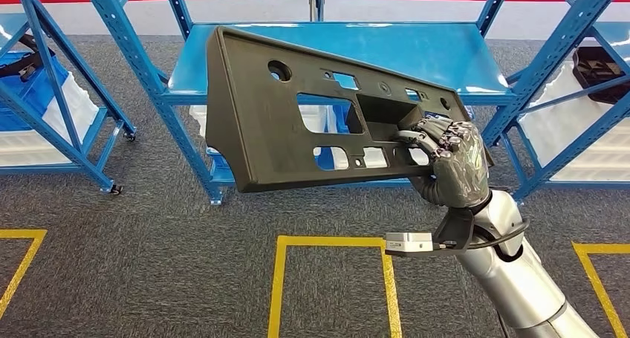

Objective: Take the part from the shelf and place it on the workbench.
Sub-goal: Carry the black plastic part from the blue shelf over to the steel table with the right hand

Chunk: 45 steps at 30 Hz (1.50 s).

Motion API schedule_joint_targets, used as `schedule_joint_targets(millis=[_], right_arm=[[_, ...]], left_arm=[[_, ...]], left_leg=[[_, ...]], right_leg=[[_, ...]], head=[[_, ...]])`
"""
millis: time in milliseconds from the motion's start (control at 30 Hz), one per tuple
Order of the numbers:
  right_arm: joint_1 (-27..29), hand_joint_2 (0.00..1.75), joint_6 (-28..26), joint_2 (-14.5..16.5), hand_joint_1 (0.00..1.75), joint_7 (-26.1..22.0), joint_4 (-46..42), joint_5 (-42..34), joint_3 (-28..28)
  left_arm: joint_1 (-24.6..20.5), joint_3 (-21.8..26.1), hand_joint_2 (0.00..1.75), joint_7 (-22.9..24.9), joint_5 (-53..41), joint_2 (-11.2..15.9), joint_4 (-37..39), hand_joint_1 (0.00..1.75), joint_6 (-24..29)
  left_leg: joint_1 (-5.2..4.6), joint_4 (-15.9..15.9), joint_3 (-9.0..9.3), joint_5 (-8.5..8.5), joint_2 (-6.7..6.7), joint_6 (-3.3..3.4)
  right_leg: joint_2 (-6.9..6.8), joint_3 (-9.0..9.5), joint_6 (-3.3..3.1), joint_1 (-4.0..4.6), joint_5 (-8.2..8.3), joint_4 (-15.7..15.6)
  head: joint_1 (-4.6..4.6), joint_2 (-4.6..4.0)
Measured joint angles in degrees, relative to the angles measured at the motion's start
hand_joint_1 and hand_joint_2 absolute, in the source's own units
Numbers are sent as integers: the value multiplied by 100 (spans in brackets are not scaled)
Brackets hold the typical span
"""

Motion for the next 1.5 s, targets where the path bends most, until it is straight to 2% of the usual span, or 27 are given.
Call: schedule_joint_targets(millis=[33,100,167,233,300,367,433,467,567,633,700,733,767,800,867,933,967,1033,1100,1133,1200,1233,1267,1333,1400,1433,1500], right_arm=[[13,175,0,-1,175,-1,-1,1,-6],[26,175,0,-2,175,-1,-7,2,-10],[31,175,1,-2,175,-1,-15,9,-13],[51,175,2,-2,175,-1,-20,19,-14],[72,175,1,-2,175,-1,-23,28,-15],[86,175,-1,-2,175,-1,-33,33,-24],[93,175,-2,-8,175,0,-49,34,-39],[96,175,-4,-10,175,1,-55,34,-46],[125,175,-8,-14,175,3,-65,35,-57],[146,175,-11,-16,175,5,-67,36,-71],[166,175,-13,-16,175,7,-68,41,-90],[181,175,-13,-16,175,7,-68,45,-99],[193,175,-13,-16,175,4,-68,50,-107],[202,175,-13,-16,175,0,-68,55,-113],[207,175,-11,-15,175,-7,-69,64,-127],[205,175,-10,-15,175,-9,-74,69,-143],[206,175,-9,-14,175,-9,-76,70,-149],[217,175,-7,-13,175,-9,-79,70,-151],[219,175,-4,-13,175,-9,-80,70,-151],[216,175,-3,-13,175,-9,-81,70,-152],[220,175,-1,-13,175,-9,-83,70,-152],[225,175,1,-13,175,-9,-83,70,-152],[228,175,2,-12,175,-9,-83,70,-151],[229,175,3,-11,175,-9,-83,70,-152],[228,175,7,-10,175,-11,-83,64,-160],[227,175,11,-10,175,-15,-83,57,-168],[226,175,25,-7,175,-31,-83,36,-185]], left_arm=[[0,0,175,0,0,1,1,0,-3],[1,0,175,0,-2,2,2,0,-12],[0,-1,175,-1,-5,2,2,0,-28],[-5,-2,175,0,-7,2,2,0,-41],[-7,-2,175,3,-8,2,2,0,-45],[-10,-2,175,4,-9,2,1,0,-46],[-14,-2,175,3,-8,3,0,0,-46],[-12,-2,175,3,-8,4,1,0,-46],[4,-2,175,4,-7,7,3,0,-48],[5,-2,175,4,-7,9,4,0,-49],[5,-2,175,4,-8,10,4,0,-49],[6,-2,175,4,-7,11,4,0,-49],[7,-2,175,4,-7,12,4,0,-49],[6,-2,175,4,-7,12,4,0,-49],[5,-2,175,3,-7,13,3,0,-49],[0,-2,175,1,-7,16,1,0,-48],[-1,-2,175,1,-7,19,0,0,-47],[1,-2,175,0,-7,21,-1,0,-47],[6,-2,175,2,-7,23,1,0,-48],[6,-2,175,2,-7,24,1,0,-49],[1,-2,175,0,-3,24,2,0,-49],[-2,-2,175,-1,-2,24,2,0,-49],[-5,-2,175,0,-2,24,2,0,-49],[-2,-2,175,-2,-12,24,2,0,-49],[0,-4,175,-36,-33,25,0,0,-50],[-2,-9,175,-67,-49,26,-1,0,-51],[-1,-28,175,-122,-78,28,-3,0,-52]], left_leg=[[9,16,-20,-12,-1,-30],[26,281,-118,-295,-5,-77],[40,960,-302,-817,-6,-107],[43,1562,-383,-1062,-6,-123],[44,1423,-123,-867,-6,-116],[36,629,412,-619,-7,-84],[13,-5,777,-584,-10,-49],[-1,-122,819,-606,-15,-33],[-1,-177,734,-513,-8,81],[18,-204,628,-399,14,170],[16,-194,479,-292,25,200],[17,-186,401,-240,29,195],[20,-172,324,-192,32,186],[29,-150,247,-150,34,171],[51,-83,116,-90,33,124],[50,-10,15,-38,25,59],[41,10,-20,-4,21,26],[35,18,-66,68,19,-39],[54,132,-130,-73,19,-85],[63,349,-198,-291,19,-101],[68,1068,-373,-828,18,-119],[66,1432,-433,-1005,18,-124],[66,1644,-424,-1048,18,-123],[60,1434,-124,-831,18,-102],[32,589,445,-603,17,-50],[13,203,677,-585,17,-27],[-22,-168,860,-643,14,9]], right_leg=[[-3,-37,-36,-10,30,1],[-13,-123,-126,-35,113,-4],[-19,-220,-173,-28,200,-3],[-22,-328,-186,-12,289,2],[-22,-438,-184,-2,372,14],[-20,-522,-158,9,437,33],[-22,-574,-110,22,504,47],[-25,-598,-81,23,544,47],[-26,-667,13,13,556,78],[-20,-805,52,10,183,429],[-18,-1016,70,6,-313,1139],[-18,-1081,77,3,-428,1454],[-18,-1069,85,-1,-416,1612],[-18,-958,94,-7,-299,1570],[-18,-476,119,-33,-15,917],[1,-29,118,-29,19,216],[13,58,104,-22,-25,46],[27,18,28,-20,-20,8],[15,-75,-80,-40,57,14],[8,-132,-130,-49,106,10],[1,-243,-176,-32,197,13],[0,-302,-184,-22,245,16],[-2,-358,-188,-11,290,20],[-1,-462,-187,8,371,25],[-1,-530,-164,24,435,30],[-2,-551,-142,31,466,31],[-10,-581,-80,32,533,31]], head=[[-14,0],[-66,0],[-145,0],[-209,0],[-250,0],[-282,0],[-291,0],[-291,0],[-283,0],[-241,0],[-169,0],[-130,0],[-98,0],[-69,0],[-24,0],[18,0],[25,0],[-2,0],[-55,0],[-87,0],[-164,0],[-199,0],[-224,0],[-262,0],[-288,0],[-292,0],[-290,0]])
